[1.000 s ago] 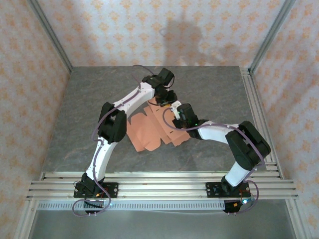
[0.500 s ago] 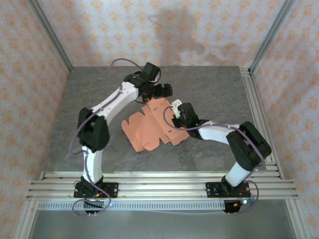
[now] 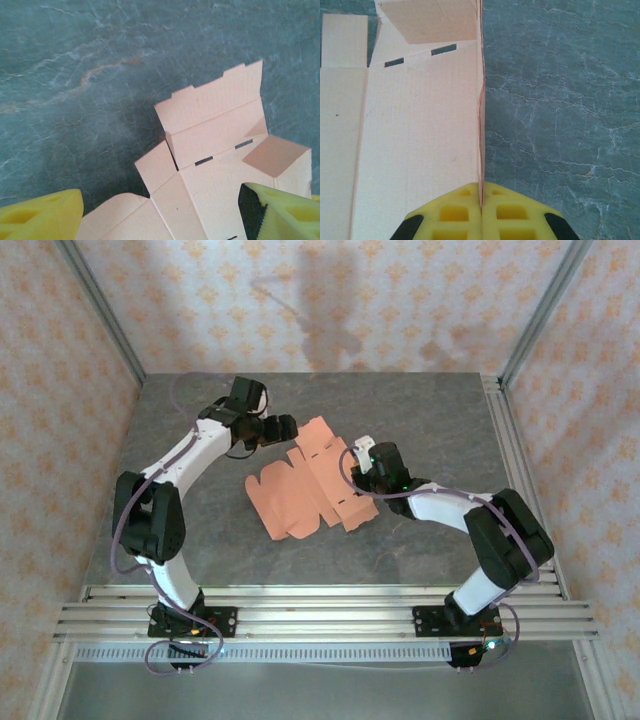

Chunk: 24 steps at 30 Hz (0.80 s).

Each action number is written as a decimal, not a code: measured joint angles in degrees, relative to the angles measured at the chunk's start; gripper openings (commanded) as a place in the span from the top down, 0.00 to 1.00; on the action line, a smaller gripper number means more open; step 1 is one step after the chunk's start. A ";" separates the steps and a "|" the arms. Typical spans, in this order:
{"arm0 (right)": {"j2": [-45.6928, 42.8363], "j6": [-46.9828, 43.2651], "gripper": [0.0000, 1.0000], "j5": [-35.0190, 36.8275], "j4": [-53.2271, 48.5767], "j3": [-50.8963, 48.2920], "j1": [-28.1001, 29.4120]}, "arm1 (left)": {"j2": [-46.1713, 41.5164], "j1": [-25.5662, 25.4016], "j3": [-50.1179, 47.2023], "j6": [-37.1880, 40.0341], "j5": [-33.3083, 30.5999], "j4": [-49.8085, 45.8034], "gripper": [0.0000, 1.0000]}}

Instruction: Fold the paper box

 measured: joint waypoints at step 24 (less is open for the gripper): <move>-0.15 0.39 1.00 -2.03 -0.87 0.00 0.00 | 13.53 -0.24 1.09 2.71 10.12 5.03 0.31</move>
